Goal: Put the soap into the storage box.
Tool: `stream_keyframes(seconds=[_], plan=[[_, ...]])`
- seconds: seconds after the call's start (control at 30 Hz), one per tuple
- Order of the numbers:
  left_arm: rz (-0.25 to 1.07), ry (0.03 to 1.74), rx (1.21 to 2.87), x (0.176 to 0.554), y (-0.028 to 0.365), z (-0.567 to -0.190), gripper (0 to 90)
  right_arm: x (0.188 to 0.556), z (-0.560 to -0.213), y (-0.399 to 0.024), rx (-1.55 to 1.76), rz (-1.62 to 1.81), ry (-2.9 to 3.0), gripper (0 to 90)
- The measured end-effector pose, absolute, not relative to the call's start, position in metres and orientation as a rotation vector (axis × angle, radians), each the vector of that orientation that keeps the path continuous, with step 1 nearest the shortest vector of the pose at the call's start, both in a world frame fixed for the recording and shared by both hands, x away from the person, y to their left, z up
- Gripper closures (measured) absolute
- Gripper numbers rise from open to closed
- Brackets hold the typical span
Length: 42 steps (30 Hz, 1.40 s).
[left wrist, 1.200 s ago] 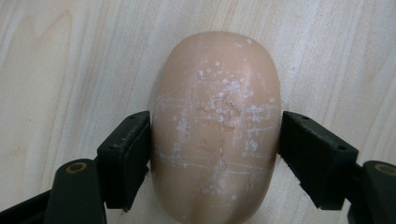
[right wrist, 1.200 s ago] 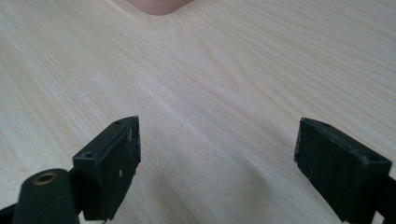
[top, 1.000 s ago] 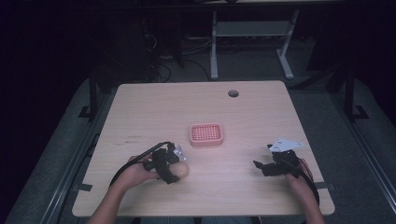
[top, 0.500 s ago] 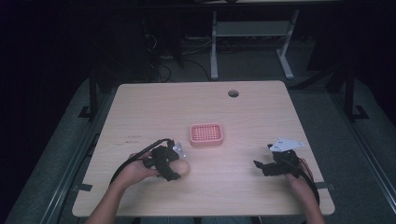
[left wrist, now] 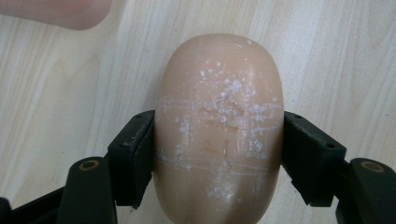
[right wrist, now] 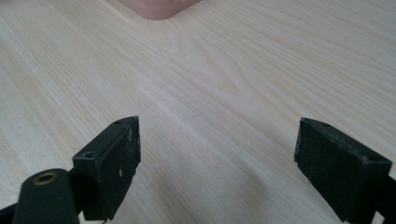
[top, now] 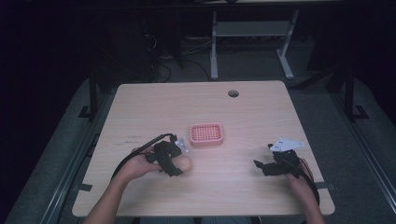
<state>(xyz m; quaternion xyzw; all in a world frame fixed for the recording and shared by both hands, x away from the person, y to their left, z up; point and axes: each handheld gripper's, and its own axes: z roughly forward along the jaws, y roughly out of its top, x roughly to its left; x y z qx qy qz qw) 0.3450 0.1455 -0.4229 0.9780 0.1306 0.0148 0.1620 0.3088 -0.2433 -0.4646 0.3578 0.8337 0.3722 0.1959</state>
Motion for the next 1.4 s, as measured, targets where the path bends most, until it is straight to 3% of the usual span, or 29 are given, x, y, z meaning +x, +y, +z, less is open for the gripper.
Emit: stream_keyframes(seconds=[1.4], plan=[[0.059, 0.343, 2.804, 0.381, 0.128, -0.404, 31.7, 0.309, -0.463, -0.244, 0.995, 1.059, 2.328, 13.9]])
